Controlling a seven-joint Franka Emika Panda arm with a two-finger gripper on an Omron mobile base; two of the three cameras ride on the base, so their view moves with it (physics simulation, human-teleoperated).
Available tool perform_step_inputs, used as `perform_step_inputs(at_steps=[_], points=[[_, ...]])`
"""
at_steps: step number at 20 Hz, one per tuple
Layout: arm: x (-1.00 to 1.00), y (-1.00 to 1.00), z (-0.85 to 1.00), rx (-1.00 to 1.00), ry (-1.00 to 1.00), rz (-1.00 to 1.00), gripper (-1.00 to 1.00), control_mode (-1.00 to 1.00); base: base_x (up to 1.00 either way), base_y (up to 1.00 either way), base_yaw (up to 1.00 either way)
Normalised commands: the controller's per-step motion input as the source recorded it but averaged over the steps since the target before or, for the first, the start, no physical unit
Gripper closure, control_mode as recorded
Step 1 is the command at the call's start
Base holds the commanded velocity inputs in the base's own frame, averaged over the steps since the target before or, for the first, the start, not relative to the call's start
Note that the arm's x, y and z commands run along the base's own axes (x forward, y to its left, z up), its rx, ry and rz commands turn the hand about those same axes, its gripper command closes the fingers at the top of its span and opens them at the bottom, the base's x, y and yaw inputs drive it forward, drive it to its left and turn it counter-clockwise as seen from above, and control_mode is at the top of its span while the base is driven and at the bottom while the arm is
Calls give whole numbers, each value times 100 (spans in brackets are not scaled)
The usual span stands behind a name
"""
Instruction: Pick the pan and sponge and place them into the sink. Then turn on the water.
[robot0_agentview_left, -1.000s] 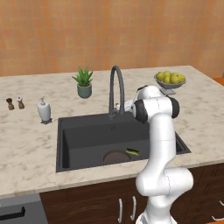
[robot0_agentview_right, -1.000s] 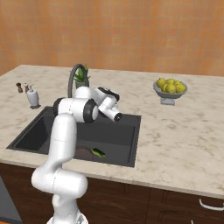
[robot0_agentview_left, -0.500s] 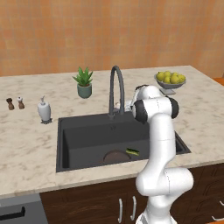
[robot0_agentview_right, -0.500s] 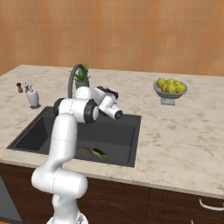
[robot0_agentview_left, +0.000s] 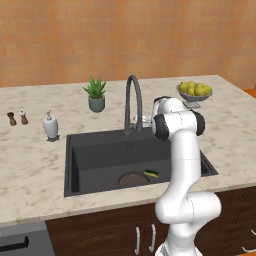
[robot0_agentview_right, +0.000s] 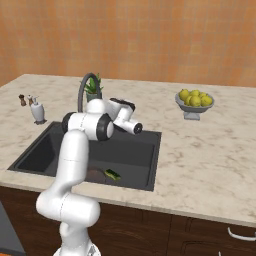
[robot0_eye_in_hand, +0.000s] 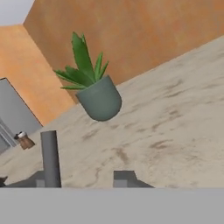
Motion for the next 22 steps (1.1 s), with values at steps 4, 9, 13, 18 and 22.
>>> perform_step_inputs(at_steps=[4, 9, 13, 18, 22], points=[[0, -76, -11, 12, 17, 0, 100, -100, 0, 0, 0], [-2, -62, -23, 7, 9, 0, 100, -100, 0, 0, 0], [-20, -54, -22, 4, 1, 0, 100, -100, 0, 0, 0], [-44, -71, -4, 10, 0, 0, 100, -100, 0, 0, 0], [-76, -84, 5, 18, 0, 0, 100, -100, 0, 0, 0]])
